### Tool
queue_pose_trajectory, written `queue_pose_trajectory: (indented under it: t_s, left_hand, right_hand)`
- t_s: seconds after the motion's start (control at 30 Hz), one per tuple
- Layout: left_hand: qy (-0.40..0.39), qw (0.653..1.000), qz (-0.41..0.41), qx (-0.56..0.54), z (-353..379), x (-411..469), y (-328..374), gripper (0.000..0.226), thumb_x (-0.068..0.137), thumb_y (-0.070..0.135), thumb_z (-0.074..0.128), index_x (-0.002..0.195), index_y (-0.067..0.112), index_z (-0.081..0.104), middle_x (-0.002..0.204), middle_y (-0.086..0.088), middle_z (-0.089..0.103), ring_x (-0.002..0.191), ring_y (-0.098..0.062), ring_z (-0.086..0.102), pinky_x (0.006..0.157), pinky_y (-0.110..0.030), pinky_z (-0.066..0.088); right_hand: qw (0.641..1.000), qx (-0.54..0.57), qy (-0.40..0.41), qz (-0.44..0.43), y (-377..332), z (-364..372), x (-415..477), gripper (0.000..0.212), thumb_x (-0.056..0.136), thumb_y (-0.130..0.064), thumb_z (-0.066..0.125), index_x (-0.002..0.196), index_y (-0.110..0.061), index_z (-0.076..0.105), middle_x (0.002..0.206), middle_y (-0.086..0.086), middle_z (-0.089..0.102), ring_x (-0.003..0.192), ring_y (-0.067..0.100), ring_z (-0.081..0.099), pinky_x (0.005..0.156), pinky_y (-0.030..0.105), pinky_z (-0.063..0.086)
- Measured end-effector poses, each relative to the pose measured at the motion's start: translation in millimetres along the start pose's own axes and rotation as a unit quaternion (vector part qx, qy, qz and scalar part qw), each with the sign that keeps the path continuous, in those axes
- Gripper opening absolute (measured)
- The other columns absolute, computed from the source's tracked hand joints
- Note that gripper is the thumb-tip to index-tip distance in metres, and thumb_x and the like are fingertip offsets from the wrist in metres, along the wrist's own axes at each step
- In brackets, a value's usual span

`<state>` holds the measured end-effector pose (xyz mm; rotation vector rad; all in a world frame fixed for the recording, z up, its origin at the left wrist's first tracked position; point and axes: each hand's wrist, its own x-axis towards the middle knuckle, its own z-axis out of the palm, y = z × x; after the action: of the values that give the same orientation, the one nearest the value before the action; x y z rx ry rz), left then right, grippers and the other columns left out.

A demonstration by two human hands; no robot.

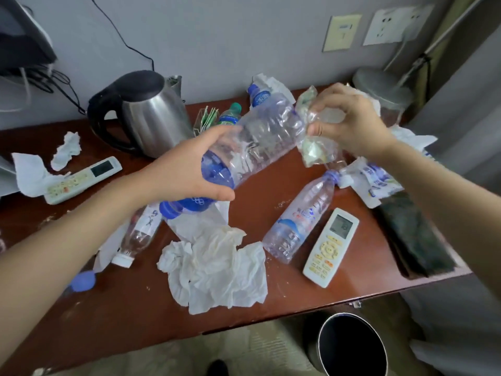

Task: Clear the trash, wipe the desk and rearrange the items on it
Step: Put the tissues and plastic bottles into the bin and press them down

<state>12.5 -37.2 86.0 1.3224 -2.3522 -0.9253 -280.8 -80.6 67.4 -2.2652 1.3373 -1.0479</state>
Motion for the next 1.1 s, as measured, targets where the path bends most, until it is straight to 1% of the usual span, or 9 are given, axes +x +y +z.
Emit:
queue_pose_trajectory:
  t_s: [0.1,0.2,0.37,0.5,0.57,0.7,0.87,1.0,1.1]
  left_hand:
    - [0.0,0.998,0.054,-0.044,4,2,47,0.091,0.058,0.021,0.086,0.131,0.039,0.034,0.114,0.033,0.051,0.104,0.024,0.044,0.083,0.005,0.028]
    - [-0.029,0.989,0.1,-0.102,20,3,102,0.086,0.053,0.038,0.08,0.126,0.046,0.035,0.114,0.035,0.055,0.109,0.014,0.051,0.088,-0.002,0.035]
    - [-0.11,0.965,0.171,-0.163,81,5,173,0.089,0.058,0.033,0.076,0.137,0.024,0.035,0.121,0.012,0.059,0.111,-0.001,0.056,0.099,-0.018,0.039]
    - [-0.179,0.942,0.188,-0.212,150,0,204,0.089,0.058,0.035,0.076,0.137,0.022,0.035,0.124,0.01,0.057,0.118,-0.003,0.053,0.103,-0.022,0.037]
    - [-0.221,0.93,0.186,-0.228,187,-4,209,0.087,0.058,0.032,0.076,0.134,0.027,0.035,0.122,0.009,0.058,0.114,-0.004,0.055,0.1,-0.021,0.039]
    - [-0.274,0.915,0.163,-0.246,263,-14,201,0.087,0.058,0.028,0.076,0.134,0.024,0.034,0.122,0.0,0.057,0.11,-0.004,0.057,0.097,-0.018,0.038]
    - [-0.284,0.918,0.128,-0.244,355,-17,154,0.085,0.058,0.029,0.076,0.133,0.028,0.035,0.125,0.004,0.055,0.117,-0.003,0.052,0.101,-0.019,0.036]
    - [-0.305,0.92,0.084,-0.232,429,-16,95,0.085,0.058,0.028,0.077,0.134,0.029,0.037,0.126,0.009,0.054,0.115,-0.001,0.052,0.101,-0.017,0.036]
    - [-0.319,0.922,0.063,-0.212,481,-14,51,0.081,0.058,0.023,0.079,0.127,0.037,0.04,0.124,0.011,0.055,0.111,0.002,0.053,0.096,-0.012,0.036]
  right_hand:
    - [0.999,0.001,0.046,0.022,-18,-47,-27,0.057,0.067,-0.066,0.059,0.095,-0.016,0.061,0.097,0.0,0.052,0.094,0.011,0.051,0.089,0.013,0.037]
    - [0.997,-0.001,0.066,0.044,-30,-93,-72,0.063,0.068,-0.066,0.06,0.094,-0.01,0.063,0.097,-0.008,0.054,0.093,-0.002,0.05,0.09,0.016,0.037]
    - [0.99,-0.013,0.086,0.115,-37,-150,-180,0.082,0.066,-0.069,0.063,0.102,0.005,0.063,0.114,0.023,0.059,0.109,0.029,0.056,0.102,0.046,0.039]
    - [0.979,0.008,0.087,0.182,-33,-172,-277,0.077,0.066,-0.067,0.065,0.103,0.001,0.064,0.118,0.021,0.057,0.114,0.029,0.052,0.105,0.047,0.035]
    - [0.973,0.036,0.087,0.21,-32,-171,-321,0.058,0.067,-0.065,0.067,0.098,-0.017,0.066,0.115,0.015,0.058,0.111,0.024,0.053,0.104,0.04,0.036]
    - [0.955,0.078,0.076,0.276,-18,-148,-403,0.031,0.064,-0.07,0.065,0.085,-0.048,0.06,0.096,-0.023,0.056,0.095,-0.003,0.051,0.093,0.014,0.033]
    - [0.926,0.12,0.048,0.355,27,-83,-483,0.039,0.057,-0.079,0.061,0.08,-0.047,0.059,0.098,-0.017,0.055,0.094,-0.008,0.051,0.087,0.004,0.031]
    - [0.905,0.176,0.01,0.387,78,-20,-530,0.036,0.055,-0.077,0.065,0.079,-0.05,0.061,0.095,-0.018,0.057,0.093,-0.007,0.051,0.087,0.006,0.031]
    - [0.898,0.202,-0.017,0.39,119,25,-561,0.036,0.058,-0.073,0.068,0.082,-0.046,0.063,0.095,-0.02,0.06,0.096,0.003,0.054,0.094,0.022,0.036]
